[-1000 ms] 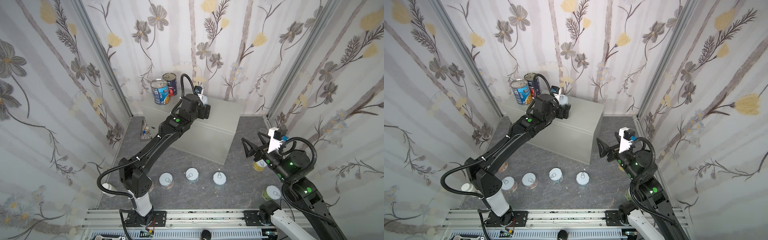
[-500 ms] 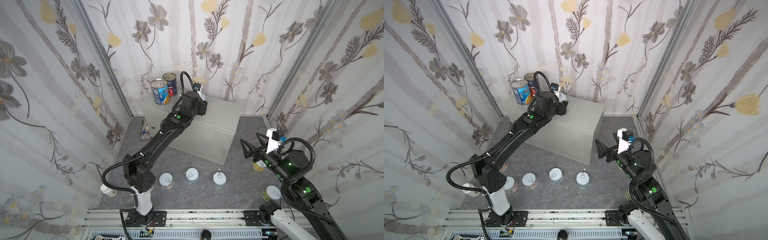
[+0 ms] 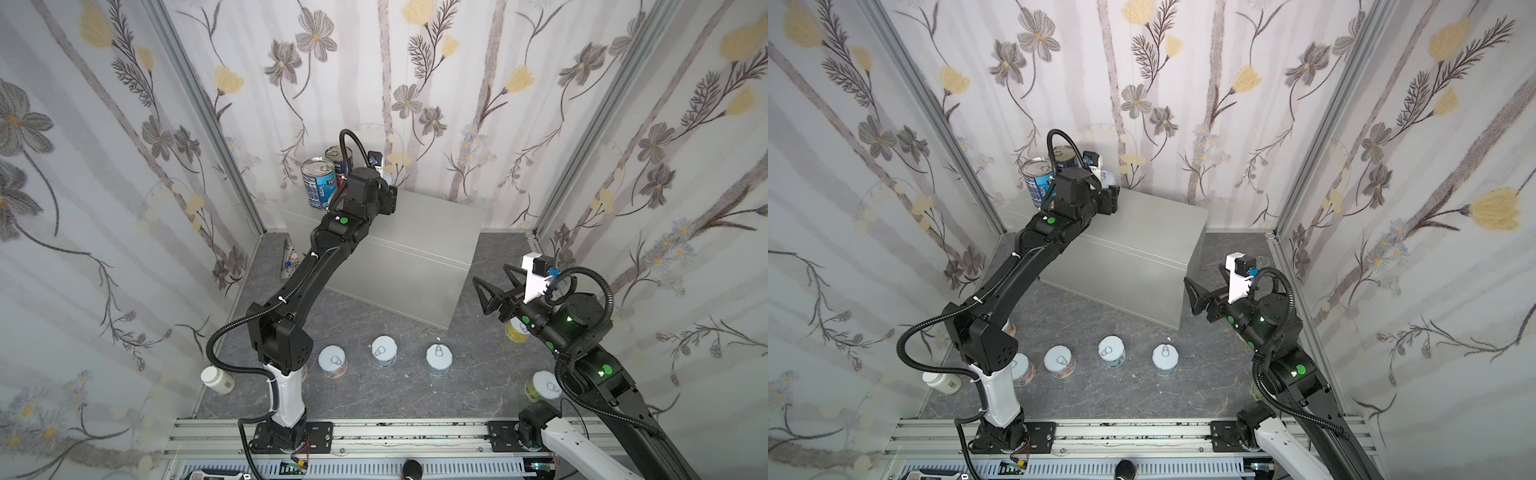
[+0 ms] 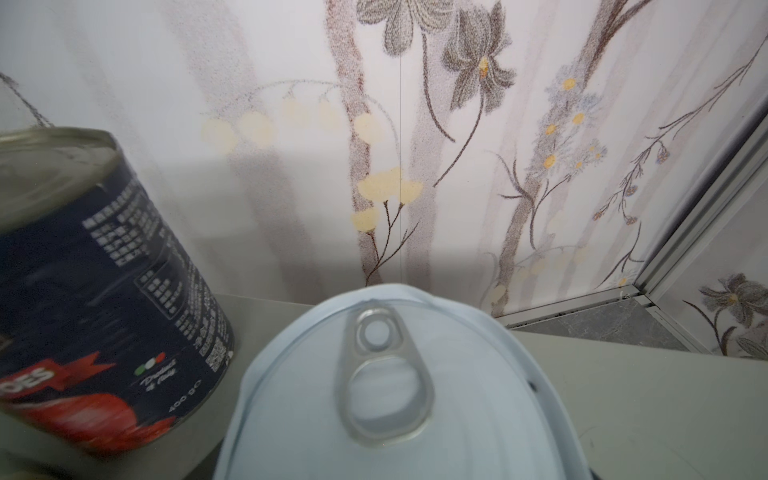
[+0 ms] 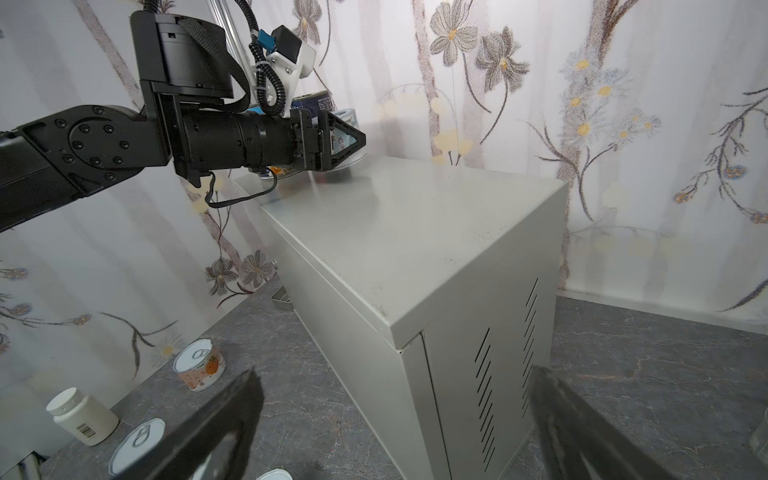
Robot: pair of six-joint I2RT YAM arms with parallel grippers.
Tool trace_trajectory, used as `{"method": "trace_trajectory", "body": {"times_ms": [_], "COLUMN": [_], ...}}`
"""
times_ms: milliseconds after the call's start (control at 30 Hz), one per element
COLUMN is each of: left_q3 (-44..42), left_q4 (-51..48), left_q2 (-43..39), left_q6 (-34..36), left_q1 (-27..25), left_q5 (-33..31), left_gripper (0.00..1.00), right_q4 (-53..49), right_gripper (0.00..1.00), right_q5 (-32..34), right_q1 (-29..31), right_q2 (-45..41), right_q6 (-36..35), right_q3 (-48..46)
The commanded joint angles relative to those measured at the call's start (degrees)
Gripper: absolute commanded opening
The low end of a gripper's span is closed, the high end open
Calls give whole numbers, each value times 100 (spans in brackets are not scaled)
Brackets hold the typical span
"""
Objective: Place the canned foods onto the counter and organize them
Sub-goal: 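Grasp the pale green can with left gripper and push it toward the tomato can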
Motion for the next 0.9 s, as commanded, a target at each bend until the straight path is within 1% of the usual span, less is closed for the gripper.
{"method": "trace_trajectory", "body": {"times_ms": [0,267,667,867], "left_q3": [245,429,940,1031], "left_q4": [358,341,345,343], "left_q2": [125,346,773,850], "left_q6": [70,72,135,187], "left_q1": [91,223,237,254], "left_q5": [134,220,-95,-198], "left_gripper": [68,68,69,70], "right_q4": [221,291,339,389], "right_gripper": [100,100,100,100], "right_q5": [-59,-128,-182,-232], "right_q1": [10,24,45,43], "right_q2": [46,91,-21,-49], "right_q6": [-10,-19,-19,-19], "right_q3": [43,-4,-122,-156]}}
